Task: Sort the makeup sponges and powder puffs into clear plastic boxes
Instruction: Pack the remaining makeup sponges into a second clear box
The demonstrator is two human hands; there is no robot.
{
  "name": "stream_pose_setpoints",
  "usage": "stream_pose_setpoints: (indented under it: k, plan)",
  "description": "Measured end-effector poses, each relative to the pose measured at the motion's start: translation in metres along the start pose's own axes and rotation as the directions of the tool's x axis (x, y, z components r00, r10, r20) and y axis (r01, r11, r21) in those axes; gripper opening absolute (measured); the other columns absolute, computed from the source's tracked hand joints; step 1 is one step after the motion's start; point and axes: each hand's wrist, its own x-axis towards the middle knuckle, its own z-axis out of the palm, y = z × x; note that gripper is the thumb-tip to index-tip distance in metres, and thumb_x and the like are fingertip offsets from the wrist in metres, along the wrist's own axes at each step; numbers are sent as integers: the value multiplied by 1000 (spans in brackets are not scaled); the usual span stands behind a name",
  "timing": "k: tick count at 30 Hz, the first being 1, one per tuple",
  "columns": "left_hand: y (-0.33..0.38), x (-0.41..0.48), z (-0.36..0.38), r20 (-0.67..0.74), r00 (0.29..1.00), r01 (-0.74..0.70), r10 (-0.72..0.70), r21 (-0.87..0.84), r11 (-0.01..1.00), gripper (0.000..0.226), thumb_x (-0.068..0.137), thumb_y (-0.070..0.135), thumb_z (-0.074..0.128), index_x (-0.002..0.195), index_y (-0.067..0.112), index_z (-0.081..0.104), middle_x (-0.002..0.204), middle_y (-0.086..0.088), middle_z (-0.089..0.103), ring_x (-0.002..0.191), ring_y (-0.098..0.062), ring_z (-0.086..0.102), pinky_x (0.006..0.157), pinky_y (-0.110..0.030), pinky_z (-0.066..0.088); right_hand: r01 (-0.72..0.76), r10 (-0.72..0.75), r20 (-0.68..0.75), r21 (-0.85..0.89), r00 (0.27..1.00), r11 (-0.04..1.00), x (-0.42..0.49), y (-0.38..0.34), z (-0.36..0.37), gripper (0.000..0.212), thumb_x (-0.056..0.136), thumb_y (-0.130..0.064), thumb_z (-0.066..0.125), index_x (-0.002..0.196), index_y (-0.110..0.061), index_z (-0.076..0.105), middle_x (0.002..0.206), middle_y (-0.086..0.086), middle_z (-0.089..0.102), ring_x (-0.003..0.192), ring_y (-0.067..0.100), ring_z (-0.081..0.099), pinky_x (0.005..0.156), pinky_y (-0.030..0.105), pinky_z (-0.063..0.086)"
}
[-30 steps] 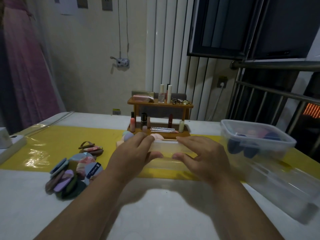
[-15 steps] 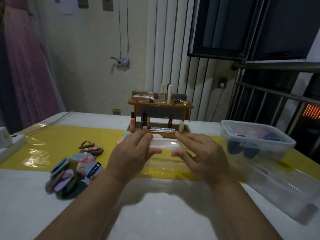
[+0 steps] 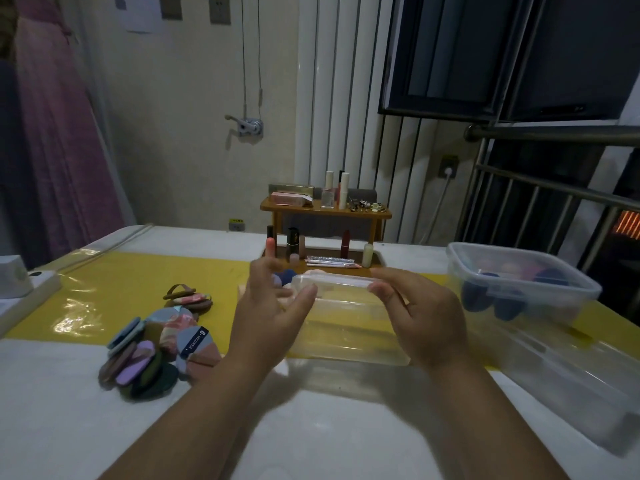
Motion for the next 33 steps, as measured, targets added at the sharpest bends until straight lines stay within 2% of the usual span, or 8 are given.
stream_pose_setpoints:
  k: [2, 5, 8, 12, 16, 20, 26, 33]
  plan:
    - [-1, 1, 2, 58, 993, 110, -105, -103, 989, 27, 89, 40, 67, 94, 36, 41, 113, 1, 55, 87, -8, 61, 68, -31, 53, -149, 146, 51, 61, 988, 987, 1, -2, 0, 35, 96, -46, 52, 110, -25, 75, 100, -14, 73, 88, 6, 65, 74, 10, 44]
    - [-4, 5, 3, 88, 986, 157, -143, -193, 968, 33, 67, 50, 59, 79, 20, 50, 94, -1, 53, 81, -20, 54, 65, -33, 44, -346, 326, 118, 260, 938, 901, 5, -3, -3, 15, 100, -32, 55, 109, -40, 63, 99, -19, 67, 88, -1, 61, 72, 13, 47]
    - [1, 3, 5, 166, 970, 219, -177, -292, 931, 21, 61, 37, 54, 71, 19, 56, 90, -5, 53, 81, -16, 51, 67, -33, 38, -392, 425, 17, 417, 905, 820, 9, -2, -5, 26, 100, -20, 56, 90, -43, 49, 96, -12, 68, 88, 0, 63, 68, 10, 48]
    - [6, -1, 0, 337, 896, 408, -289, -367, 836, 35, 60, 21, 48, 88, 19, 70, 106, -12, 62, 96, -23, 56, 75, -35, 42, -451, 511, -16, 447, 860, 772, 10, 0, -2, 15, 99, -23, 57, 90, -34, 54, 104, -19, 62, 95, -15, 55, 72, -2, 40]
    - [9, -1, -3, 434, 844, 474, -315, -328, 817, 51, 60, 20, 49, 108, 25, 66, 113, -9, 61, 99, -20, 57, 76, -28, 45, -475, 553, -79, 421, 829, 773, 7, 2, 4, 14, 99, -30, 56, 86, -33, 50, 87, -13, 60, 77, -6, 55, 61, 6, 40]
    - [0, -1, 3, 447, 846, 458, -293, -326, 827, 44, 93, 1, 52, 129, 25, 56, 130, -6, 57, 110, -21, 57, 80, -27, 46, -526, 598, -52, 419, 800, 740, 3, 10, 11, 24, 100, -21, 58, 83, -35, 46, 85, -13, 61, 77, -5, 58, 64, 10, 42]
    - [-14, -4, 2, 545, 792, 490, -277, -294, 821, 88, 62, 3, 50, 142, 39, 45, 145, 4, 47, 131, -18, 46, 105, -46, 46, -673, 650, 194, 327, 735, 663, -2, 19, 15, 41, 97, -3, 52, 126, -30, 58, 129, -15, 53, 120, 10, 53, 90, 29, 46]
    - [-19, -4, 1, 612, 718, 561, -331, -227, 796, 87, 66, 4, 52, 142, 46, 43, 153, 4, 35, 134, -25, 41, 110, -50, 41, -812, 696, 433, 182, 573, 555, 1, 23, 20, 72, 90, -1, 53, 152, -30, 32, 153, 5, 40, 132, 23, 49, 92, 34, 47]
